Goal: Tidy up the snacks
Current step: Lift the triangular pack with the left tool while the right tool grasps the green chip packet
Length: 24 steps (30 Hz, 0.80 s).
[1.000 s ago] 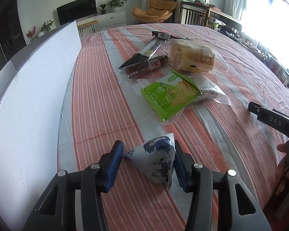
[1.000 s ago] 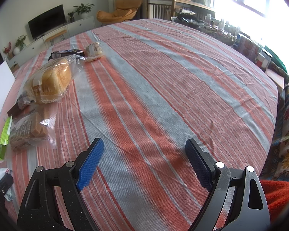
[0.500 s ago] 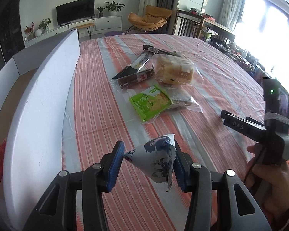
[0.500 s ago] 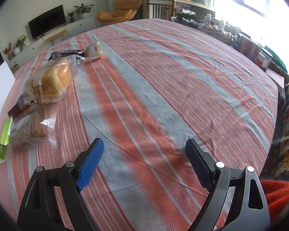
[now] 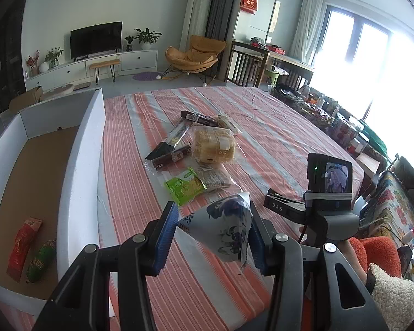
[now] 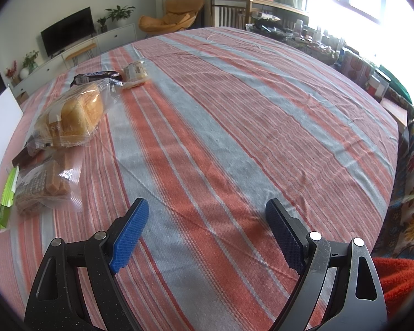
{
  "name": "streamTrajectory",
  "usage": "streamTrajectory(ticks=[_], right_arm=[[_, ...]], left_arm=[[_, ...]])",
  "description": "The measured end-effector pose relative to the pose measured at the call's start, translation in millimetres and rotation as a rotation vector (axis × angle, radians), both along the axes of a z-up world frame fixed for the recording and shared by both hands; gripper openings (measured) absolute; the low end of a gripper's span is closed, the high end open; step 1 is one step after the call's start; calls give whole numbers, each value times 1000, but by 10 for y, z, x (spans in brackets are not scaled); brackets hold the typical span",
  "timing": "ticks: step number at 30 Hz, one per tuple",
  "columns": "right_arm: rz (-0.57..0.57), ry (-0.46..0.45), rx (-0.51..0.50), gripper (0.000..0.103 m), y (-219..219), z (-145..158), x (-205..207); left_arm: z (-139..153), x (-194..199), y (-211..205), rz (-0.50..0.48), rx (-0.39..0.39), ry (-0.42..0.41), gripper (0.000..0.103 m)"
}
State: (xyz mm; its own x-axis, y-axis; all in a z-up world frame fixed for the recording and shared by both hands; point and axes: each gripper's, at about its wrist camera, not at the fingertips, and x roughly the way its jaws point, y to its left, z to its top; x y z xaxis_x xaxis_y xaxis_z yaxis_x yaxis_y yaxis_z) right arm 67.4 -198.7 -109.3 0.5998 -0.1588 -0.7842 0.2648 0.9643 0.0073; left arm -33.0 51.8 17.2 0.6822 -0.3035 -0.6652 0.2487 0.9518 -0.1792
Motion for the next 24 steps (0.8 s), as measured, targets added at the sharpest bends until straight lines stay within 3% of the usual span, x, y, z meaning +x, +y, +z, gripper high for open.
streamTrajectory(ticks=[6,10,16,20,24], right_arm=[[1,-2,7,89,9,9,-4],[15,-33,84,89,-34,52,-32],[98,-190,202,88,-70,359,-161],[258,-136,231,88,245,648,-23],[452,-29,143,88,992,863,141]], left_arm=[[161,-74,176,28,-12,-35,48],[230,-105,334,58,-31,-48,48],[370,-118,661,129,-75,-67,48],[463,-188,962,205,-83,-105,48],[438,-211,1190,254,-90,-102,48]])
